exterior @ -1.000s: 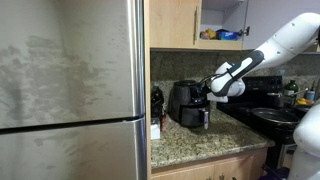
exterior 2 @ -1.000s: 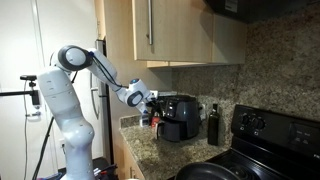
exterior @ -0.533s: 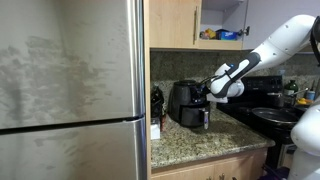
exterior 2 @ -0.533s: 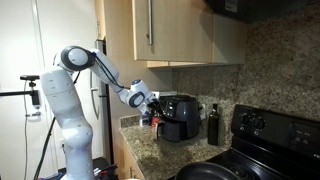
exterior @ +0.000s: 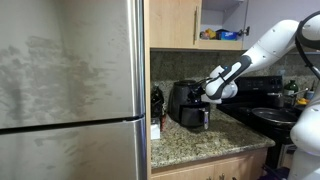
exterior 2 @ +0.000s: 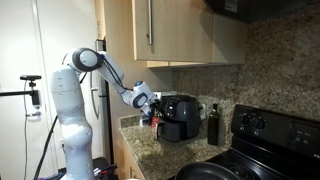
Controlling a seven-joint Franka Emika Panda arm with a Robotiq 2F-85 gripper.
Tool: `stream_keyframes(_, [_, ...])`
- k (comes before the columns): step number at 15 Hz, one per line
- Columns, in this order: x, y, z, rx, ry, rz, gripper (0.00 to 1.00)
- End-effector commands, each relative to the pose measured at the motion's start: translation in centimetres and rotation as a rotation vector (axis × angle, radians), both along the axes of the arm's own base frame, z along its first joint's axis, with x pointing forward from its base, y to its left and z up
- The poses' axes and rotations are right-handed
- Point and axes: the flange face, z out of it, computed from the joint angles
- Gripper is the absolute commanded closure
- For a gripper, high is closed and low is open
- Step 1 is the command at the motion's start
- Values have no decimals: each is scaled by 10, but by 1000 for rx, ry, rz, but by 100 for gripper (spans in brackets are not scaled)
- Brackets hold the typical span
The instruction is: Press the button on the air fryer
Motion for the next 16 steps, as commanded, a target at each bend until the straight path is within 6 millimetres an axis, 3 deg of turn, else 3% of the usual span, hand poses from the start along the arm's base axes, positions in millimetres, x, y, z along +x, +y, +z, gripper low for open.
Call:
stream_keyframes(1, [11,17,-1,14,-17,23,0])
stream_keyframes(2, [2,12,1,5,-7,24,0])
stream_keyframes(6, [3,14,2,6,-8,26,0])
stream_keyframes(12, [7,-4,7,38,-38,-45,0])
stream_keyframes(13, [5,3,4,25,-19,-16,0])
stream_keyframes(16, [6,-2,5,31,-26,-34,0])
